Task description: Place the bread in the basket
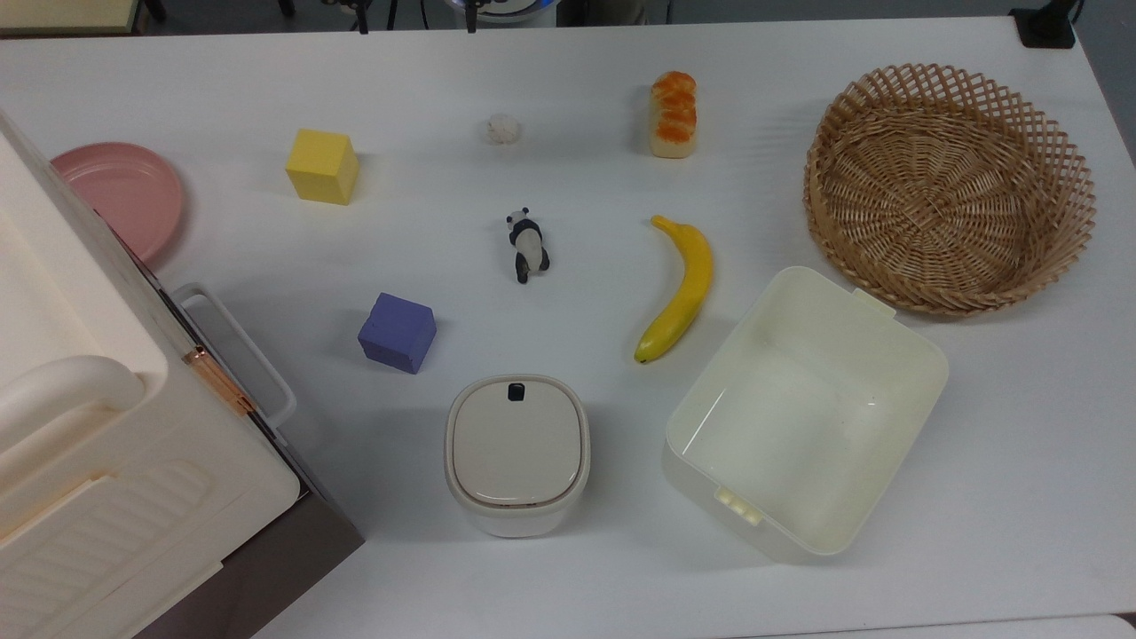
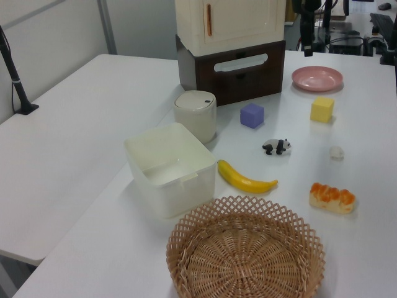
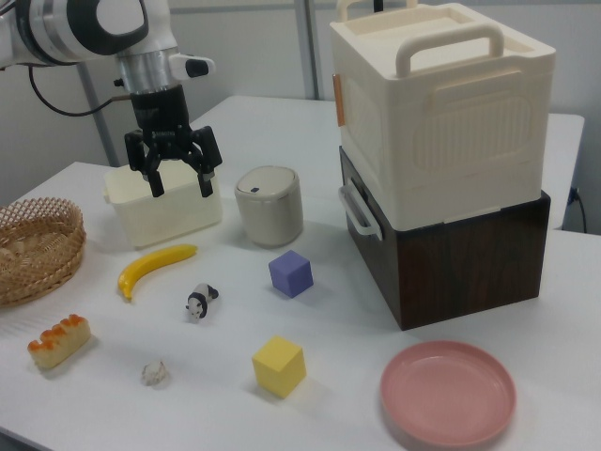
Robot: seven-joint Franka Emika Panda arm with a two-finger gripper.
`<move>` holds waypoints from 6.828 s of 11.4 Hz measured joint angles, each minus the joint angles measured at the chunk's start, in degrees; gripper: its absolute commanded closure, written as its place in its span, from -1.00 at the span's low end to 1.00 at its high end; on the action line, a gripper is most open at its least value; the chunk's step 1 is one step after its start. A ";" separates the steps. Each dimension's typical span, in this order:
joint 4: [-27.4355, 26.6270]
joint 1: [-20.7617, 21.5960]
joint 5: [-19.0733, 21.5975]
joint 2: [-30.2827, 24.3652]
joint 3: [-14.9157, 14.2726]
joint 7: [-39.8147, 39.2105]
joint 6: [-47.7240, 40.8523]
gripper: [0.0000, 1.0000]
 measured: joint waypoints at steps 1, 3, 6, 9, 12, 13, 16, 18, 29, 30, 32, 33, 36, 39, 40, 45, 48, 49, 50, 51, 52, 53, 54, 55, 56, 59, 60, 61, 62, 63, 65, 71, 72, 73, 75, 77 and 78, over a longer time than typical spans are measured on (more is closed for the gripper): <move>0.00 0.00 0.00 0.00 0.00 0.00 0.00 -1.00; 0.00 0.00 0.00 0.00 0.00 0.00 0.00 -1.00; -0.06 0.00 0.00 0.12 0.00 0.00 0.00 -1.00; -0.10 0.00 0.00 0.16 0.01 -0.01 0.00 -1.00; -0.15 0.00 0.18 0.23 0.06 -0.06 0.00 -1.00; -0.15 0.00 0.26 0.23 0.07 -0.08 0.00 -1.00; -0.22 0.01 0.49 0.23 0.12 -0.27 0.00 -1.00; -0.94 0.08 0.59 0.25 0.20 -0.29 0.20 -1.00; -14.21 1.41 1.95 2.39 0.56 -0.33 13.26 -1.00; -14.24 1.54 1.94 2.96 0.58 -0.50 13.32 -1.00; -14.24 2.10 1.94 3.81 0.63 -0.63 13.34 -1.00; -14.24 2.29 1.94 4.07 0.64 -0.63 13.35 -1.00; -14.24 2.29 1.94 4.09 0.64 -0.63 13.36 -1.00; -14.23 2.29 1.94 4.09 0.64 -0.64 13.36 -1.00; -14.23 2.30 1.94 4.09 0.65 -0.66 13.36 -1.00; -14.43 9.65 2.70 3.38 0.87 2.36 11.90 -1.00; -19.78 15.62 4.42 -1.51 1.00 9.45 12.13 -1.00; -22.90 16.95 4.97 -4.51 1.10 11.25 13.18 -1.00; -26.20 17.80 5.20 -7.33 1.68 12.51 14.46 -1.00; -29.62 18.30 5.30 -9.61 3.00 14.63 16.29 -1.00; -32.41 18.77 5.34 -10.73 4.42 17.36 18.89 -1.00; -34.88 19.56 5.35 -10.98 5.43 20.07 22.16 -1.00; -37.24 20.49 5.35 -10.76 5.96 22.21 25.78 -1.00; -39.14 21.18 5.35 -10.18 6.35 24.08 29.24 -1.00; -40.12 21.64 5.35 -9.11 6.47 25.92 31.84 -1.00; -40.47 23.32 5.35 -4.34 6.54 29.09 36.88 -1.00; -40.47 23.61 5.35 -2.84 6.56 29.51 38.26 -1.00; -40.47 23.89 5.35 -1.61 6.56 29.80 38.92 -1.00; -40.47 24.23 5.35 -0.71 6.59 29.93 39.02 -0.89; -40.49 24.59 5.35 0.02 6.59 30.04 39.02 -0.68; -40.49 24.83 5.35 0.69 6.60 30.16 39.03 -0.09; -40.92 24.84 5.35 0.76 6.93 30.05 38.26 0.41; -40.84 24.84 5.35 0.55 6.93 30.04 36.60 0.41; -40.81 24.76 5.35 0.06 6.93 30.04 35.03 0.41; -39.99 24.23 5.35 -1.82 6.92 30.04 31.79 0.41; -35.21 21.73 5.25 -3.63 6.88 28.41 24.08 0.41; -30.99 19.41 5.23 -4.22 6.82 26.41 19.61 0.41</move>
